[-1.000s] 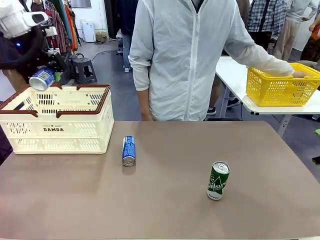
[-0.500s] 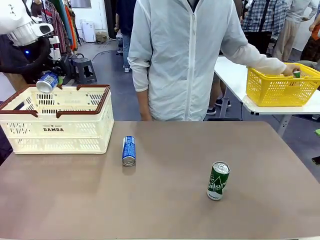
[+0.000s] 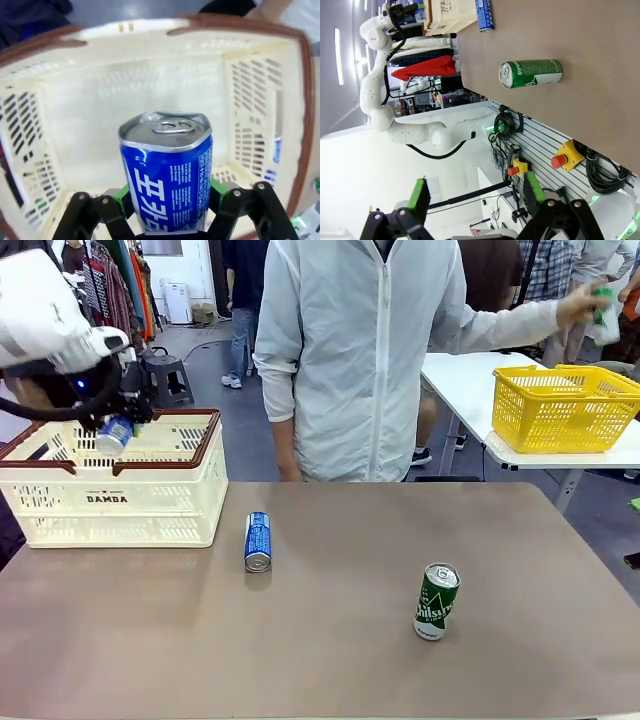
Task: Place the drinks into the Shopping basket.
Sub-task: Pick up one drink and place it into the Shopping basket.
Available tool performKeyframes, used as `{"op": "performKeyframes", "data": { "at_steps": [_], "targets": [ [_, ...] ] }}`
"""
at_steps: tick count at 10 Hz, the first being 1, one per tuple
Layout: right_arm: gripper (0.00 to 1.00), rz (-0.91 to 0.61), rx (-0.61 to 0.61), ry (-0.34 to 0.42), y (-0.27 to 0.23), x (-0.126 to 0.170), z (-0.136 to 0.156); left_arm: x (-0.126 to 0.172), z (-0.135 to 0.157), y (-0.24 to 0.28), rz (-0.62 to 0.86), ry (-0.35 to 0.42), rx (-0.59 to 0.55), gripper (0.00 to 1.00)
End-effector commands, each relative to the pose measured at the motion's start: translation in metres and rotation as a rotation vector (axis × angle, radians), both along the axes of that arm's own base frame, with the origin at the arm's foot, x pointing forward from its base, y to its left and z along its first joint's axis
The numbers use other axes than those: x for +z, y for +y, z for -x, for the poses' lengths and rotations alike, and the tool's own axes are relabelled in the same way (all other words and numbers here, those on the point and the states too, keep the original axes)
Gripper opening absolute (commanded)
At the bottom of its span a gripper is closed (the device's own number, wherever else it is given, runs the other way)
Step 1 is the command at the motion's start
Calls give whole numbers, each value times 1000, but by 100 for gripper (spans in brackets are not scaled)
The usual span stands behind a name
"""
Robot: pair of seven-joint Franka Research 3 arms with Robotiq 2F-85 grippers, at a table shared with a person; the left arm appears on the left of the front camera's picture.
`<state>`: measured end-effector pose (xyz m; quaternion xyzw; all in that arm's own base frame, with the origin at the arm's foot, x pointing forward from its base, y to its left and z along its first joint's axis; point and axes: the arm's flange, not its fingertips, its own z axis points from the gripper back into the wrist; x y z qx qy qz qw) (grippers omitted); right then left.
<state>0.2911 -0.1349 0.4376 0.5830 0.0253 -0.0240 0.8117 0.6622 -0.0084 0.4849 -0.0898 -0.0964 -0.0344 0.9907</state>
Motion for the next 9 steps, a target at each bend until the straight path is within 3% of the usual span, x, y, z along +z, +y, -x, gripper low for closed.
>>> {"op": "performKeyframes", "data": {
  "at_steps": [1,4,8,9],
  "targets": [
    [100,3,2,8,0,5,0,-19,4,-1,-17,-52,15,0],
    [100,3,2,8,0,5,0,-68,-15,-7,-24,60,-10,0],
    [100,3,2,8,0,5,0,-90,-17,-8,-47,97,33,0],
    [100,3,2,8,0,5,0,-91,-17,-7,-40,99,33,41]
  ]
}}
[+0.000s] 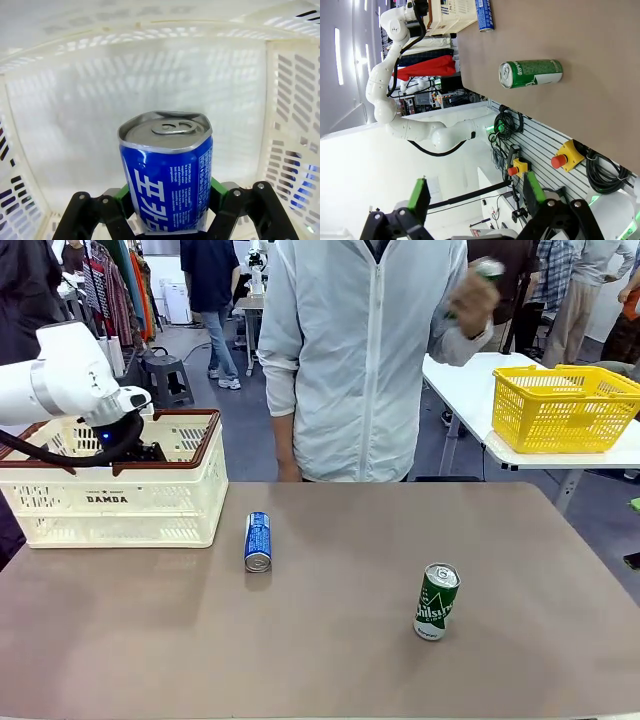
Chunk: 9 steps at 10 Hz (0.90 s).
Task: Place the drinks into the Shopping basket.
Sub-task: Pick up one drink and place it into the Shopping basket.
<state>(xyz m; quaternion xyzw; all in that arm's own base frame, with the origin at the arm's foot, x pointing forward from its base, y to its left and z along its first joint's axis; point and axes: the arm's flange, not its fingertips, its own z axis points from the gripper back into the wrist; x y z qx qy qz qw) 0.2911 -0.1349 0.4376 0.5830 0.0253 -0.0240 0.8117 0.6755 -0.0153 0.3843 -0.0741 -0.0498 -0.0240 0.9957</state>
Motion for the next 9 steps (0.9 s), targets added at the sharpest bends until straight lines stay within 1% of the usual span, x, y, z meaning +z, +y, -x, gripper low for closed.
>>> {"op": "performKeyframes", "data": {
  "at_steps": [1,2,5,8,9],
  "targets": [
    [100,3,2,8,0,5,0,9,-3,-1,-13,16,18,98],
    [100,3,2,8,0,5,0,9,-3,-2,-12,12,14,100],
    [100,3,2,8,0,5,0,14,1,1,-9,1,23,100],
    [100,3,2,8,0,5,0,34,11,9,22,-43,29,100],
    [100,3,2,8,0,5,0,44,17,14,49,-52,14,100]
  ]
}}
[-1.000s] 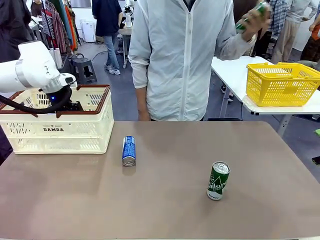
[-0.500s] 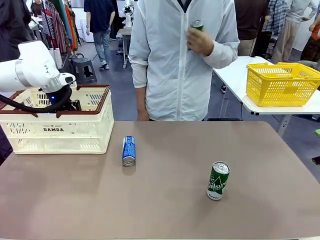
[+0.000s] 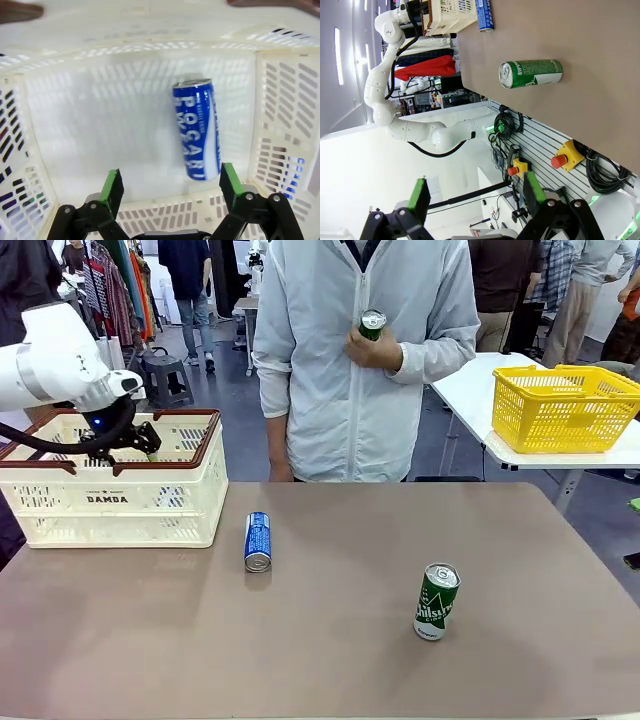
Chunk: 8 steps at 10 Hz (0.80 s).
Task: Place the drinks into the Shopping basket.
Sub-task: Pick up one drink and place it into the Shopping basket.
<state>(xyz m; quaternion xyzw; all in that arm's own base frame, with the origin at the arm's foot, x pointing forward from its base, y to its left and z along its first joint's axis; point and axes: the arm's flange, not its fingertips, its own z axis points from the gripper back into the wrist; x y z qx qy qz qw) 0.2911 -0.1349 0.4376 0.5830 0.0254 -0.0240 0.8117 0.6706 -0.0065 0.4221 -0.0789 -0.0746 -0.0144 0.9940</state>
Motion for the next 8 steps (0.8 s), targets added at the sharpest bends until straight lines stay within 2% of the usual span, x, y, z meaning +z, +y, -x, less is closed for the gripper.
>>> {"op": "performKeyframes", "data": {
  "at_steps": [1,2,3,4,5,6,7,8],
  "targets": [
    [100,4,2,8,0,5,0,24,20,12,91,-8,-36,100],
    [100,4,2,8,0,5,0,59,37,24,157,-55,-17,100],
    [100,4,2,8,0,5,0,98,62,39,269,-72,-43,100],
    [100,4,2,8,0,5,0,134,95,58,399,-59,-183,100],
    [100,4,2,8,0,5,0,153,122,76,483,-17,-198,100],
    [100,4,2,8,0,5,0,159,151,93,625,-26,-292,100],
    [100,4,2,8,0,5,0,152,183,108,765,-7,-390,100],
    [100,4,2,8,0,5,0,135,219,119,869,-27,-446,100]
  ]
}}
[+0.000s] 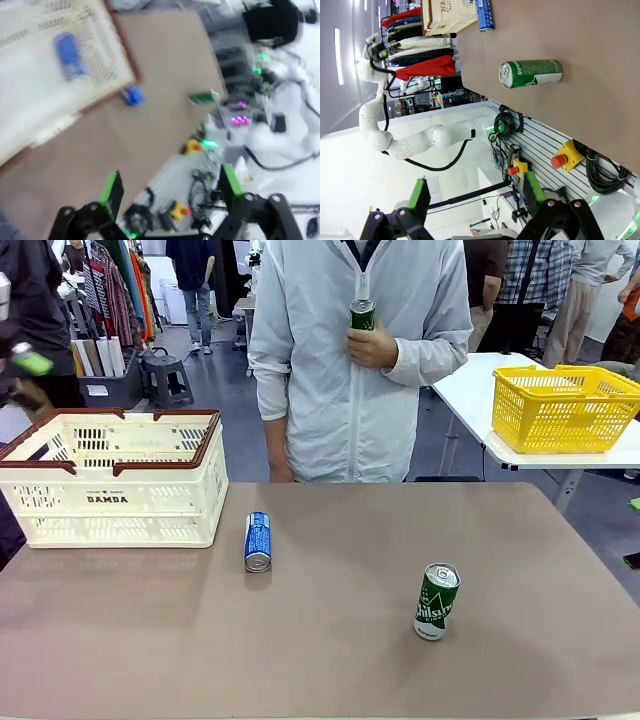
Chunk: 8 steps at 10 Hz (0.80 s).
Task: Place the drinks into the Shopping basket.
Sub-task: Pick up one drink and place it into the Shopping basket.
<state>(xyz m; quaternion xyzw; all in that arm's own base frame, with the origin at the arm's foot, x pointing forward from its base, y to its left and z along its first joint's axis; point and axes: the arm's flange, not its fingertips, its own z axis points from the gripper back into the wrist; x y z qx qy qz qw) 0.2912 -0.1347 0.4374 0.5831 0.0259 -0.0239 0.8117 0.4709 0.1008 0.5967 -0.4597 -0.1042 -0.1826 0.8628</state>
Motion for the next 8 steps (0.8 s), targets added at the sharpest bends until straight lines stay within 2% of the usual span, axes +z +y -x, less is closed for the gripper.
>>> {"op": "performKeyframes", "data": {
  "at_steps": [1,3,4,5,6,8],
  "targets": [
    [100,4,1,7,-1,5,0,-66,61,20,169,36,-128,100],
    [100,4,1,7,-1,5,0,-123,105,28,287,15,-15,100],
    [100,4,1,7,-1,5,0,-147,111,28,326,24,8,100],
    [100,4,1,7,-1,5,0,-169,106,28,287,42,167,100],
    [100,4,1,7,-1,5,0,-137,111,35,303,38,-47,100],
    [100,4,1,7,-1,5,0,-137,111,35,303,38,-47,100]
  ]
}}
